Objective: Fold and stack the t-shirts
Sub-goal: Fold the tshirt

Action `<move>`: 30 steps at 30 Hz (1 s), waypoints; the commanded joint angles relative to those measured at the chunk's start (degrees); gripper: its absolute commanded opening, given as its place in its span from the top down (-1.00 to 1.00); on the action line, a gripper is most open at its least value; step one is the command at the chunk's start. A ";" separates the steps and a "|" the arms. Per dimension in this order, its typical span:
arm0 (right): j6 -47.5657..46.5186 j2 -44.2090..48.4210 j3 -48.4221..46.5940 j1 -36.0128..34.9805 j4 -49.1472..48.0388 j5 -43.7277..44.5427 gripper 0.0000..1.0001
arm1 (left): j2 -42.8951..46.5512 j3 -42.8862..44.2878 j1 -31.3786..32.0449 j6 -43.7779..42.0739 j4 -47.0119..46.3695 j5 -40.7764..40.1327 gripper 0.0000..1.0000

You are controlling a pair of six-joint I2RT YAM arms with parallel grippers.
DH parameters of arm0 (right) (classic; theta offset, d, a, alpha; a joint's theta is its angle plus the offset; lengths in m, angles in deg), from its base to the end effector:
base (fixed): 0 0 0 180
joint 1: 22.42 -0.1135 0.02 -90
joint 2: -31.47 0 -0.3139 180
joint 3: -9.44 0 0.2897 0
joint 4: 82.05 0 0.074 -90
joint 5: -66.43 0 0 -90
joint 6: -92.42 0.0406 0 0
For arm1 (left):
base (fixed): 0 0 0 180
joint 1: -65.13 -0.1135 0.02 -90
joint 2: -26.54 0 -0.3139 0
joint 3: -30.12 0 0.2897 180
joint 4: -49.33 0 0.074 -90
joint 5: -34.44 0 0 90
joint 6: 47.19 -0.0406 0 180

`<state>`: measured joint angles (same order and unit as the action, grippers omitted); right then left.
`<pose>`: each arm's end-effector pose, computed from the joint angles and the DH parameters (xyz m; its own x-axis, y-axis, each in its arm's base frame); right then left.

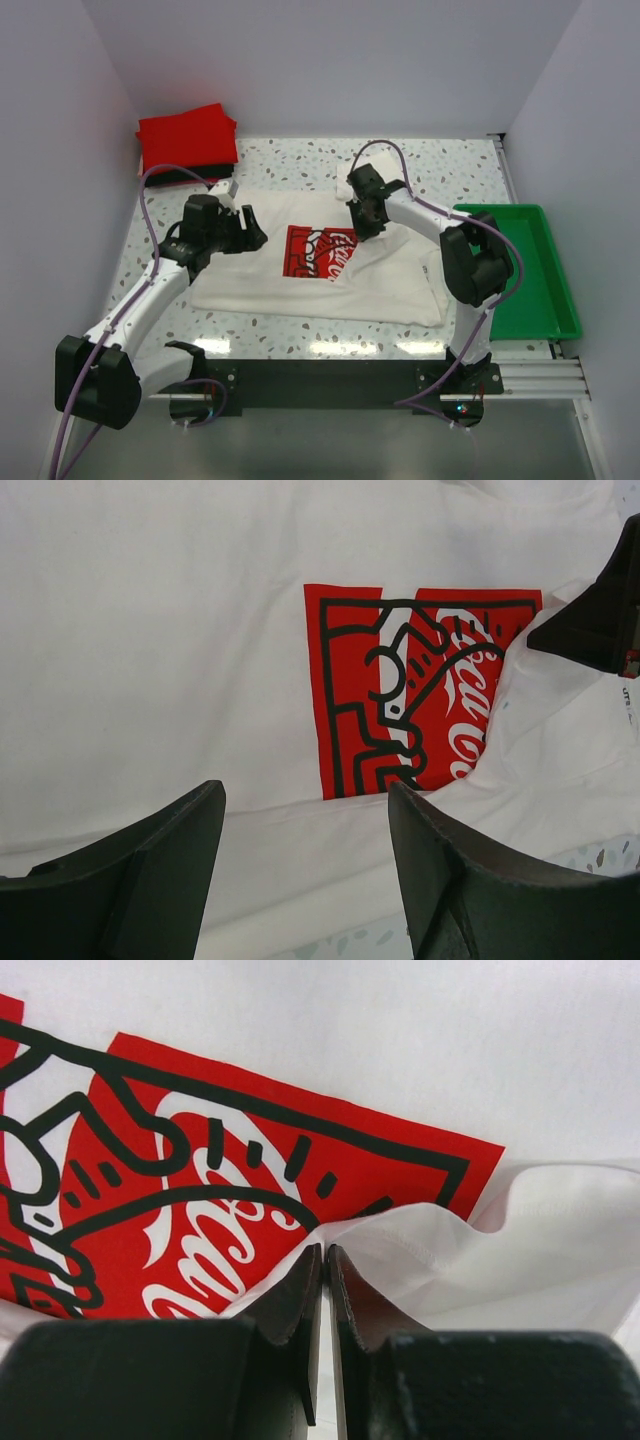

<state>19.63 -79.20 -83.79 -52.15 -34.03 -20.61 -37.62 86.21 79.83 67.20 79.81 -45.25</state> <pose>0.3959 0.2237 0.2162 -0.8956 -0.1712 -0.4106 -0.2216 0.9720 0.0780 0.2488 -0.0728 0.2843 -0.7080 -0.2343 -0.6662 0.1018 0.8997 -0.4245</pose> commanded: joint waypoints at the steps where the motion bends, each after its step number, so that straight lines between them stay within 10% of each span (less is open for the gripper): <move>1: -1.04 -0.51 -2.48 -0.50 -2.49 -1.29 0.82 | 0.09 -0.37 -0.02 -1.35 -1.39 1.21 -0.41; 18: -1.22 -1.74 0.33 -0.59 -12.87 -2.26 0.79 | -0.96 -0.55 -0.02 -1.35 -1.39 1.30 -0.41; 25: -1.48 -0.78 0.06 -0.50 -11.21 -0.06 -0.09 | -2.02 0.42 -0.11 0.40 -1.12 -0.98 -0.42; 30: 1.23 3.70 -2.91 1.42 -9.36 3.98 -0.32 | -7.18 7.79 -0.55 4.88 0.02 -9.06 -0.42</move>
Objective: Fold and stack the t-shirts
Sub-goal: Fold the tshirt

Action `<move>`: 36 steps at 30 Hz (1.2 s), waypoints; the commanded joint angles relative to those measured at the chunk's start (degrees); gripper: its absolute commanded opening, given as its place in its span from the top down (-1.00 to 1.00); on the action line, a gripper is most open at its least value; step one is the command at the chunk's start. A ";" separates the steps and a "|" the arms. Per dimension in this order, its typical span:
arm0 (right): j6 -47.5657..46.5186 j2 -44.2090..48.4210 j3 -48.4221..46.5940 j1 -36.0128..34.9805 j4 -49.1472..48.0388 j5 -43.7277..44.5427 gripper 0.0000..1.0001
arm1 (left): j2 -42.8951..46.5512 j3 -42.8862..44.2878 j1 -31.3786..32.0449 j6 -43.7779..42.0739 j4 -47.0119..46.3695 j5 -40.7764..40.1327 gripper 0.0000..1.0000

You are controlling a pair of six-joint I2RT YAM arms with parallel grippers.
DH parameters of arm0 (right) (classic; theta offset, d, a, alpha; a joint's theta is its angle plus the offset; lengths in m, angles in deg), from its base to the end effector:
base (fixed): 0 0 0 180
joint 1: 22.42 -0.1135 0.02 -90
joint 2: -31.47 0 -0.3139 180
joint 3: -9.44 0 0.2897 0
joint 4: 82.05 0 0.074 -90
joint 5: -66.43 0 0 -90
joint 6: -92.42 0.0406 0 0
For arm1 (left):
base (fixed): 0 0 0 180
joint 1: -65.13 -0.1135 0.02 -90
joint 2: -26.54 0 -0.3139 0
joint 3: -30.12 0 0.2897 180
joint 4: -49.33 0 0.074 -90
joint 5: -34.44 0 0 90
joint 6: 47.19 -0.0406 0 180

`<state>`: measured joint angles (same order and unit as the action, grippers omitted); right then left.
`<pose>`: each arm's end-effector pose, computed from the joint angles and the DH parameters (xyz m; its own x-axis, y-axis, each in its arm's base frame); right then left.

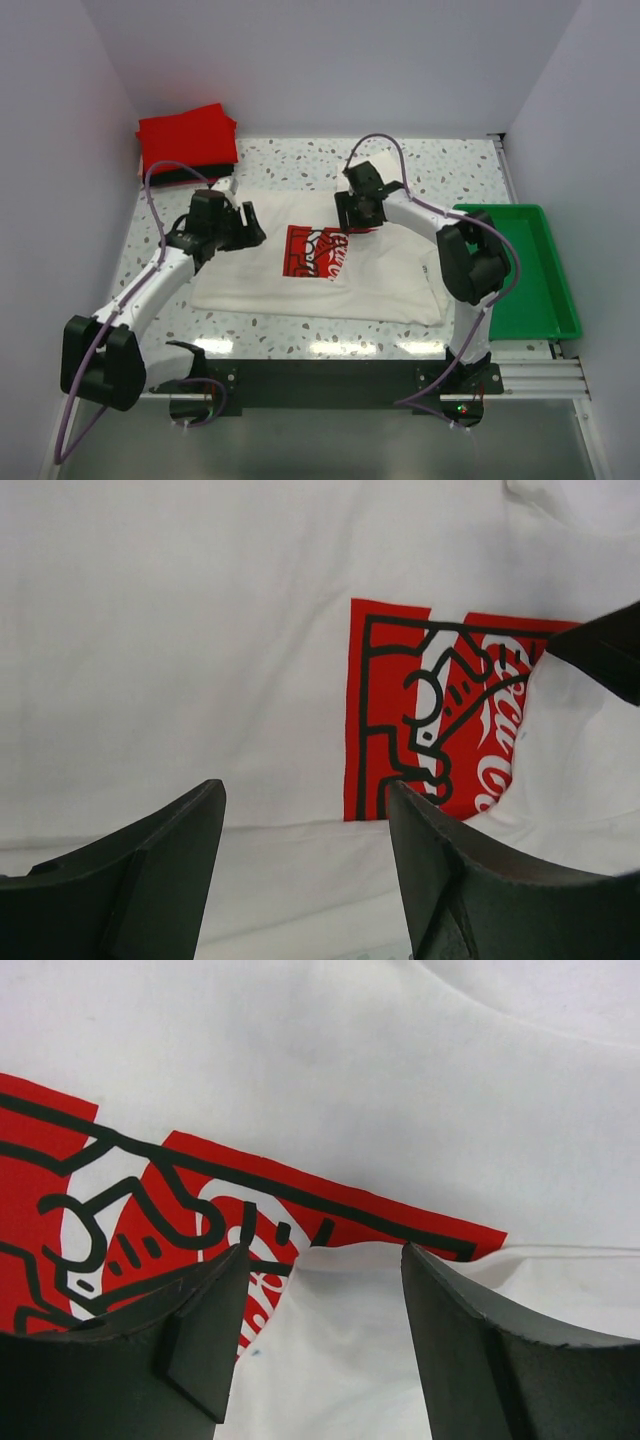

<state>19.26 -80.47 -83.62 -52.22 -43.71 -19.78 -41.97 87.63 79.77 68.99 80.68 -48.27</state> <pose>0.4121 0.2329 0.2146 -0.8330 -0.1439 -0.5343 -0.2335 0.9668 0.1037 0.2636 -0.0742 0.2733 -0.7356 -0.2602 -0.6255 0.0188 0.9151 -0.4028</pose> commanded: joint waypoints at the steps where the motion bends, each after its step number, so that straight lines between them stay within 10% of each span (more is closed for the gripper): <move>1: 2.49 5.15 -3.97 2.55 0.59 3.15 -0.32 | -4.16 8.12 -0.66 3.88 -0.51 -7.28 -0.41; 12: 11.19 1.47 -17.93 14.42 0.06 -8.18 -0.27 | -33.24 32.65 -8.04 14.60 4.59 -32.07 -0.08; 23: 10.76 -1.35 -19.98 16.70 -2.66 -10.74 -0.25 | -56.81 52.35 -12.35 15.93 5.48 -29.72 -0.06; 36: 9.44 -2.40 -16.99 18.02 -4.33 -10.65 -0.24 | -58.58 54.72 -12.70 15.31 0.73 -25.84 0.03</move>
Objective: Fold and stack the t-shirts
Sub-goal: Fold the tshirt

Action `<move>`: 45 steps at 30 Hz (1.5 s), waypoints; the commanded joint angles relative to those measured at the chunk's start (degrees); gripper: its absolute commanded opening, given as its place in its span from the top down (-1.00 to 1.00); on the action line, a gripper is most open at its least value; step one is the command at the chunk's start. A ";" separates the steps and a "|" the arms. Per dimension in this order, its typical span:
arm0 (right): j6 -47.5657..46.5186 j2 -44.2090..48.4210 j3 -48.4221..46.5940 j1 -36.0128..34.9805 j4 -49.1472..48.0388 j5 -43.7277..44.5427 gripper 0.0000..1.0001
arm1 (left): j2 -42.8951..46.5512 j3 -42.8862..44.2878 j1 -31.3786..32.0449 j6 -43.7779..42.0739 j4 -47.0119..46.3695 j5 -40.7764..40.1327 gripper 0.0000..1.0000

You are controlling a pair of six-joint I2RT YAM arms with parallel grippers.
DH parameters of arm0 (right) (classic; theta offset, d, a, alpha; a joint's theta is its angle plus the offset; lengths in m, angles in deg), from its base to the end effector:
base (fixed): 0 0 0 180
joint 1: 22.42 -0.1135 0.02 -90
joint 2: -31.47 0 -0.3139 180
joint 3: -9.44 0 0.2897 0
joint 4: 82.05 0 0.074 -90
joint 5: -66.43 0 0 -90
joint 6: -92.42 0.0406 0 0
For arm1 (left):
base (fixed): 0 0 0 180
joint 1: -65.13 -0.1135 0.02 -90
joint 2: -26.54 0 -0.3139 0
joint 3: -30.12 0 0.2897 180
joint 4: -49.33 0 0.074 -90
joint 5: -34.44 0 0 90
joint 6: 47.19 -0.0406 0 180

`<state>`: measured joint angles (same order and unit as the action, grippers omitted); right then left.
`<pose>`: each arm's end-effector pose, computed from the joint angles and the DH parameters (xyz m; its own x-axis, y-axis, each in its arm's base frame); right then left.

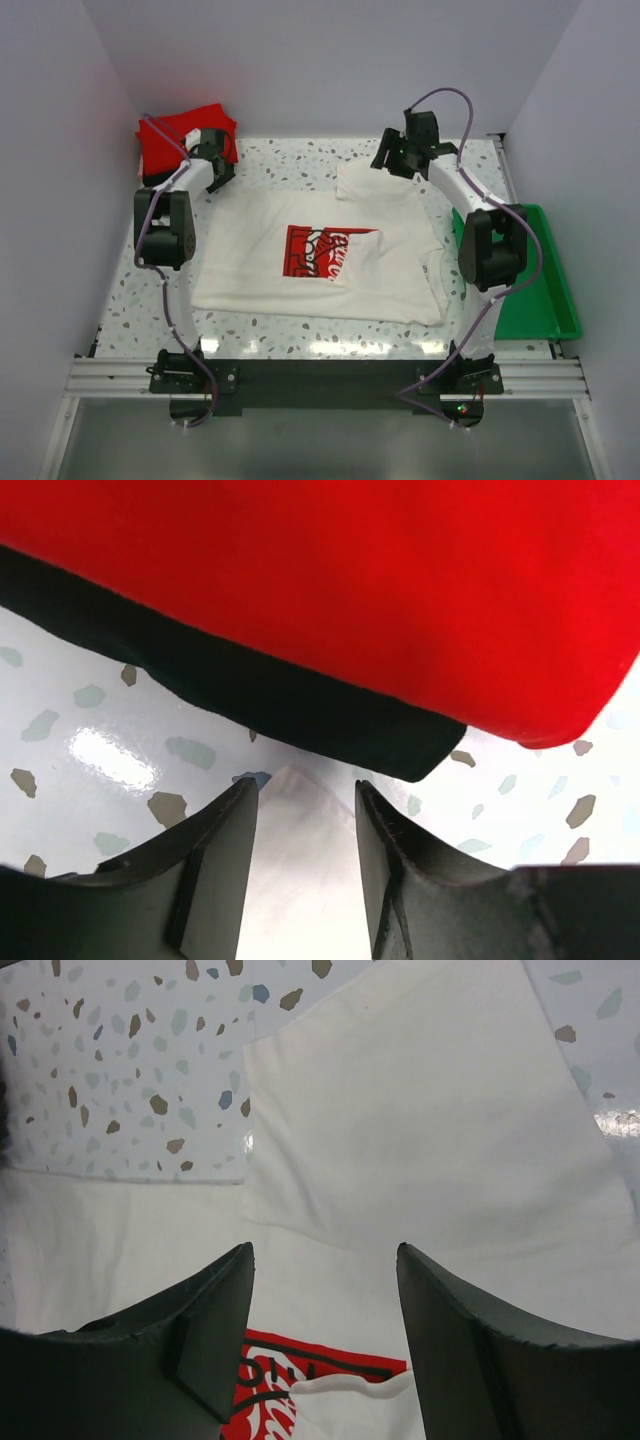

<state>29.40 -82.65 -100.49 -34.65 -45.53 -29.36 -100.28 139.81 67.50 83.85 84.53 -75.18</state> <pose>0.5112 0.1150 0.3042 -0.6976 0.3106 -0.6457 0.0348 0.9147 0.4025 0.5537 -0.0093 0.1906 -0.4875 -0.5988 -0.6354 -0.6445 0.7377 -0.2008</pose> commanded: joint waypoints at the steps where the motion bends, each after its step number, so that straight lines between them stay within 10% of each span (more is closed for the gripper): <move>1: -0.62 -0.48 -0.11 0.71 -2.52 -1.25 -0.24 | -0.79 3.16 -0.35 0.54 -2.86 1.59 0.07; 22: -0.44 -8.47 -5.91 5.46 -1.46 -3.88 -0.24 | -3.61 2.20 0.00 3.35 -1.10 0.28 0.29; 33: 0.35 -15.33 -11.71 8.89 -1.28 -6.79 -0.27 | -3.17 1.32 0.00 0.45 -2.77 0.90 1.00; 45: -1.05 -21.40 -19.27 9.50 -6.20 1.73 -0.31 | 2.54 -2.63 0.00 -1.57 -6.19 -0.77 1.00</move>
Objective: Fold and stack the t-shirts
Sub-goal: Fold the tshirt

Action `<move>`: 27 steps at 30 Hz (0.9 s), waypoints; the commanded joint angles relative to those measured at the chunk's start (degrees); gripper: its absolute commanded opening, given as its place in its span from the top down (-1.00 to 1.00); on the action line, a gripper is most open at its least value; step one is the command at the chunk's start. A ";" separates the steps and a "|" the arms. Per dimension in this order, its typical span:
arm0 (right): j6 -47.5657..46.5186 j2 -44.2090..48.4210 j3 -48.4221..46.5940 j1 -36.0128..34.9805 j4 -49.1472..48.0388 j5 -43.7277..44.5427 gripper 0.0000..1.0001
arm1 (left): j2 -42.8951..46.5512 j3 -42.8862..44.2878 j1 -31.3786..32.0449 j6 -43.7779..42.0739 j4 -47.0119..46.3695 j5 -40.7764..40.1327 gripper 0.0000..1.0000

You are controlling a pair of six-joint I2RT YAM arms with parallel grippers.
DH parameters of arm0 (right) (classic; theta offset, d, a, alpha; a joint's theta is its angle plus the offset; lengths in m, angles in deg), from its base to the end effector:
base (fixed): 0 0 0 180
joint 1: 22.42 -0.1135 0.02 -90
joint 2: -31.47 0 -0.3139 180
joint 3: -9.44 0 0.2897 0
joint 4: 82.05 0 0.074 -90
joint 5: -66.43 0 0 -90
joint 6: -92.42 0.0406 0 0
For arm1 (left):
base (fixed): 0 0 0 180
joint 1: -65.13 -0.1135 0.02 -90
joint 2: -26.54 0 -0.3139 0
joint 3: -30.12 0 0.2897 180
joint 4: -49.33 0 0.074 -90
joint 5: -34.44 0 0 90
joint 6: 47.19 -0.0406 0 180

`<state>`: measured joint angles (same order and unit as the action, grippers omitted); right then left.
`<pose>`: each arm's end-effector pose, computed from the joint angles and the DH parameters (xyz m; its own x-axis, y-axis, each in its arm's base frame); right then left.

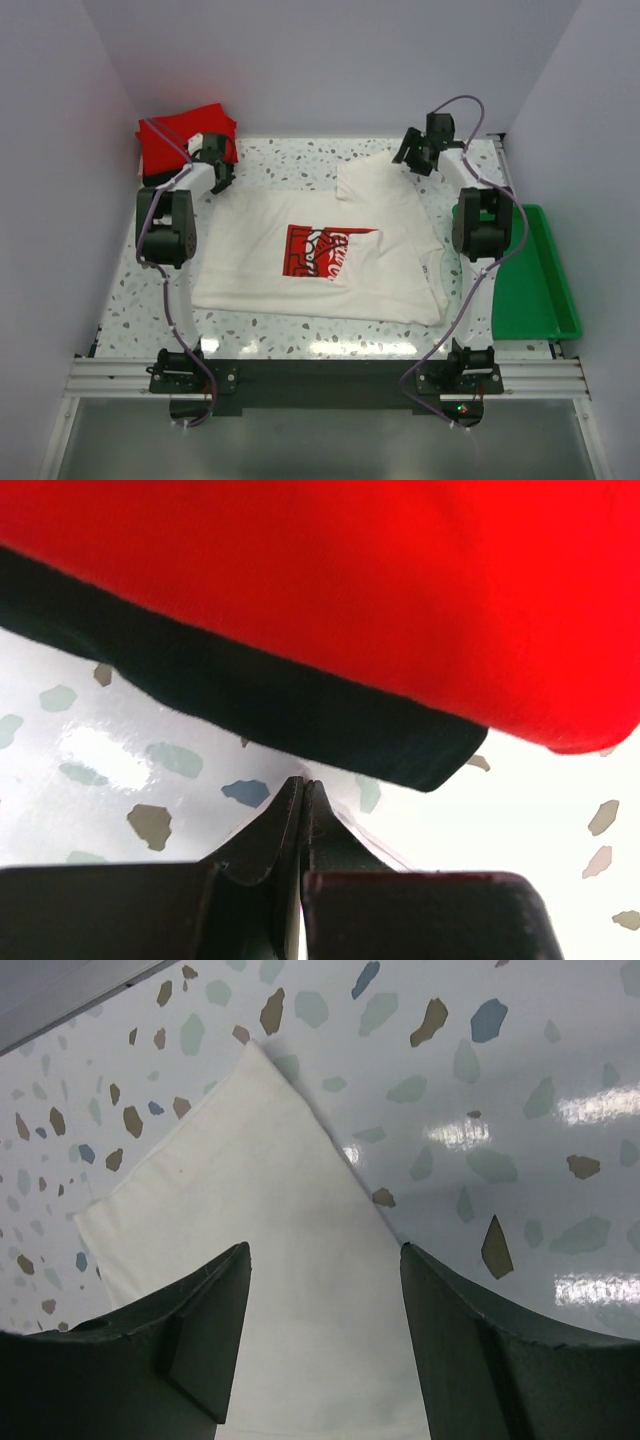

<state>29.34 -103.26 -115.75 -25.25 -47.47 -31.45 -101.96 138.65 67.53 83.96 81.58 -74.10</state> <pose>0.6076 0.0356 0.2090 -0.6866 0.4151 -0.5969 0.1835 0.8934 0.4101 0.5567 -0.0104 0.1713 -0.4927 -0.6038 -0.6267 -0.6363 0.7412 -0.2139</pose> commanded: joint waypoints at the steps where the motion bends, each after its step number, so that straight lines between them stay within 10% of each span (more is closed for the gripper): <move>1: -0.90 -2.01 -4.71 0.02 -4.44 4.88 -0.29 | 4.67 -1.56 -0.02 -2.03 -3.50 -1.85 1.00; 27: -10.83 -20.13 -28.01 -9.56 4.70 23.70 -0.10 | 3.62 -2.18 -0.11 -2.83 -5.44 0.18 1.00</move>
<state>21.08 -122.41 -142.08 -34.60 -44.89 -11.41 -100.30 136.29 67.53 82.17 79.02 -73.76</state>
